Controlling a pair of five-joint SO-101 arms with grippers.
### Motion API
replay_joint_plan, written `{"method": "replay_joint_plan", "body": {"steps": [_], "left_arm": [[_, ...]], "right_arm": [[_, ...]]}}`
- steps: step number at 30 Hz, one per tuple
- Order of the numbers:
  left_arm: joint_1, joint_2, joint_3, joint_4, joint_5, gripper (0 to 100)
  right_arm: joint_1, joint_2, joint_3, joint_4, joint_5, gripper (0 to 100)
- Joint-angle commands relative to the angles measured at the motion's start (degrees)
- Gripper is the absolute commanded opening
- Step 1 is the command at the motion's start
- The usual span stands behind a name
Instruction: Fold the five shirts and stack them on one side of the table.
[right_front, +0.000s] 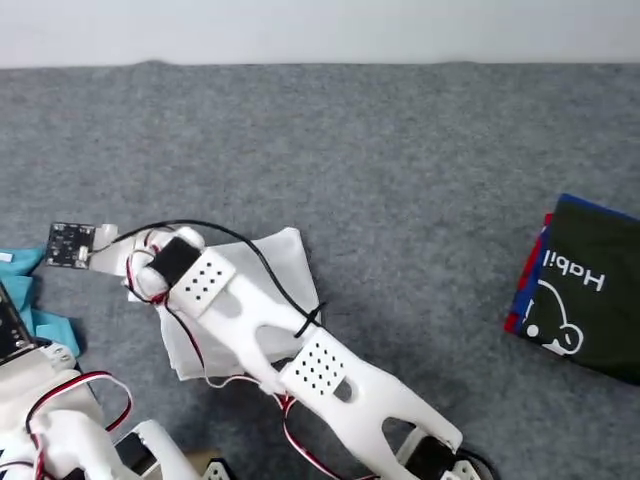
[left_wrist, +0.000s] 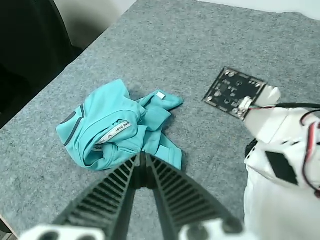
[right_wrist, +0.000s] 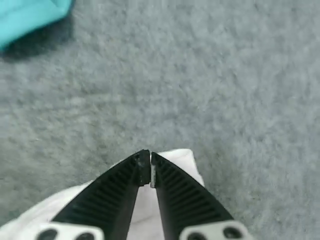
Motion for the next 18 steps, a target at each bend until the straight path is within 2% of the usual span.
{"method": "replay_joint_plan", "body": {"steps": [1, 9, 18], "left_arm": [[-0.26, -0.18, 0.13, -1.58, -0.18, 1], [-0.09, -0.18, 0.22, -1.58, -0.18, 1], [0.00, -0.18, 0.22, -1.67, -0.18, 1]], "right_arm": [[3.03, -5.32, -7.38, 2.59, 0.53, 0.9], [15.43, -5.49, -9.32, 10.33, 0.35, 0.9], [19.82, 3.03, -9.67, 12.62, 0.26, 0.9]]}}
